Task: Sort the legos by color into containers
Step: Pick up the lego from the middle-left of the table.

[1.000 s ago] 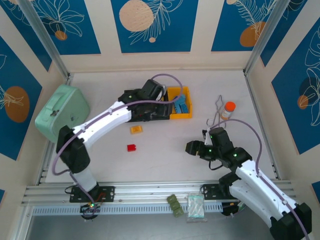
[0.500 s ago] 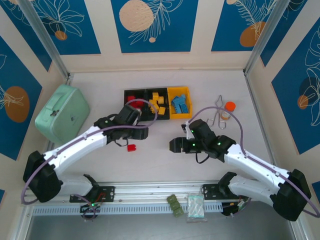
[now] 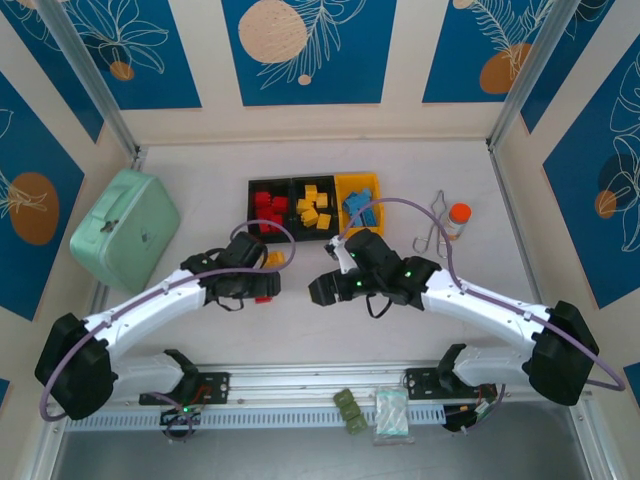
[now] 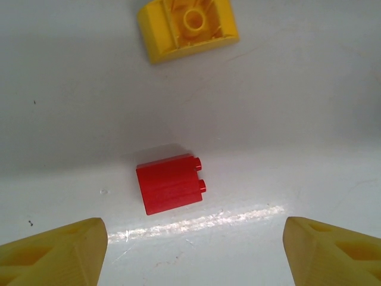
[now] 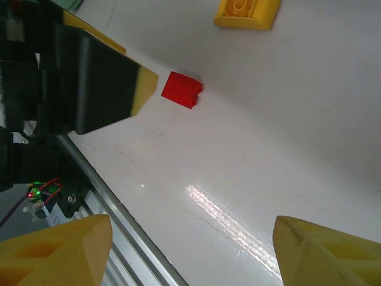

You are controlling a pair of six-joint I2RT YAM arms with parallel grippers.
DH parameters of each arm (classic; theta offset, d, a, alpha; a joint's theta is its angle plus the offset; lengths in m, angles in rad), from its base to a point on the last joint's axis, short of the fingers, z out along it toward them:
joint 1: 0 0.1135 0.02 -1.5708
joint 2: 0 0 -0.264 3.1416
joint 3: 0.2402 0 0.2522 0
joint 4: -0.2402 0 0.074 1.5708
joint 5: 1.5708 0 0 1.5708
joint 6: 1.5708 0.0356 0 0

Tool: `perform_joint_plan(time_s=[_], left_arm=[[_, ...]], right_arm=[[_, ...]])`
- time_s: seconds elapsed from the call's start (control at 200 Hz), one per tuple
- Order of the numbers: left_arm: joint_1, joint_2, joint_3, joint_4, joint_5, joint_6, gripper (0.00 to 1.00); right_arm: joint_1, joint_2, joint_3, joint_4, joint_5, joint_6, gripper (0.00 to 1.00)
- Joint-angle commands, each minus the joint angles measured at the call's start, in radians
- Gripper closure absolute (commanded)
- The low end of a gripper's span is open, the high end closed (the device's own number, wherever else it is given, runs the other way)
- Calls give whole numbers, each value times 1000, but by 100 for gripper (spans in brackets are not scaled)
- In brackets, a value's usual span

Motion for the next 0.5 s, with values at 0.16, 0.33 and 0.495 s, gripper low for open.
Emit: perform_joint_plan(time_s=[0.16,0.33,0.495], left_arm=[[13,138,-30,87,-38,-46,22],[22,222,-3,105,-64,-34,26],[25,305,7,134,-39,-43,31]], right_arm=[[11,-14,-9,19,27,-8,28],[9,-45,-47,21,38,10,28],[6,-67,-67,18,51,20,29]])
